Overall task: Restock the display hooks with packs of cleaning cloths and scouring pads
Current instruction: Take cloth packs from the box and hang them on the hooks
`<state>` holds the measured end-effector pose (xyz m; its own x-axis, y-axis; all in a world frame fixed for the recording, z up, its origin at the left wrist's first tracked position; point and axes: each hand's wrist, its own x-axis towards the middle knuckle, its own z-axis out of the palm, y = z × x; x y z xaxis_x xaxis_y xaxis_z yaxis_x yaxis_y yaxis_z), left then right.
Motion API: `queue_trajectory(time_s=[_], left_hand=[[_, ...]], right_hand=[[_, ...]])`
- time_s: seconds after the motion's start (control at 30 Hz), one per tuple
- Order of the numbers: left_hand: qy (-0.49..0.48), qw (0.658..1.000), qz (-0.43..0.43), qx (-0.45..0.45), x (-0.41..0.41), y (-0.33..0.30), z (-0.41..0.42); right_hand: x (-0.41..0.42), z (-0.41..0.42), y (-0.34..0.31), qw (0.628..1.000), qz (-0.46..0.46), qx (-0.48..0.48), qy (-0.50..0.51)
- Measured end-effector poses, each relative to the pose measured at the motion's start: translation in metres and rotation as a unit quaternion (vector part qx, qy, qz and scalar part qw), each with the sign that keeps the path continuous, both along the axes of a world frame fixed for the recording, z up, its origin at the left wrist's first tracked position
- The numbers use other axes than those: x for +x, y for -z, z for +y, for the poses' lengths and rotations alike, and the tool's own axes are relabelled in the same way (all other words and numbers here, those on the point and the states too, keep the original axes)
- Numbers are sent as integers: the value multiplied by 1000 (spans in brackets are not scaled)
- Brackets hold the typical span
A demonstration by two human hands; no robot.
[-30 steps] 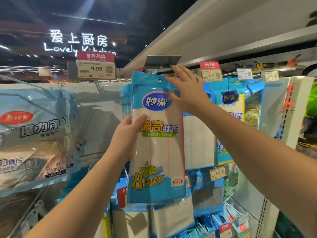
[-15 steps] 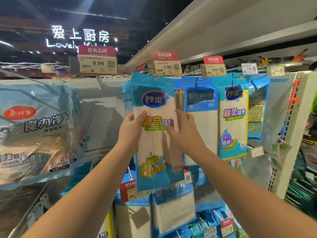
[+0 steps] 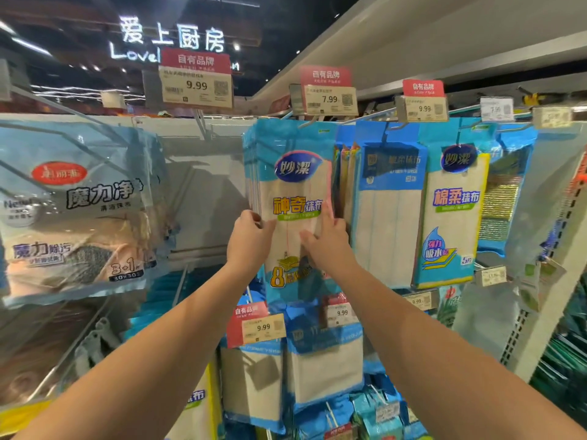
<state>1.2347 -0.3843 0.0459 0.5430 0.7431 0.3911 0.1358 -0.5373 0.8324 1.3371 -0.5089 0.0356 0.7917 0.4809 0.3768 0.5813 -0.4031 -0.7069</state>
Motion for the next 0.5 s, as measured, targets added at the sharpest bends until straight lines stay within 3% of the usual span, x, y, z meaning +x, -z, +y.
queue_trajectory(time_s=[0.5], left_hand=[[14,998,49,-35,4,-8,6]], right_hand=[[-2,9,1,995,-18,-50,84]])
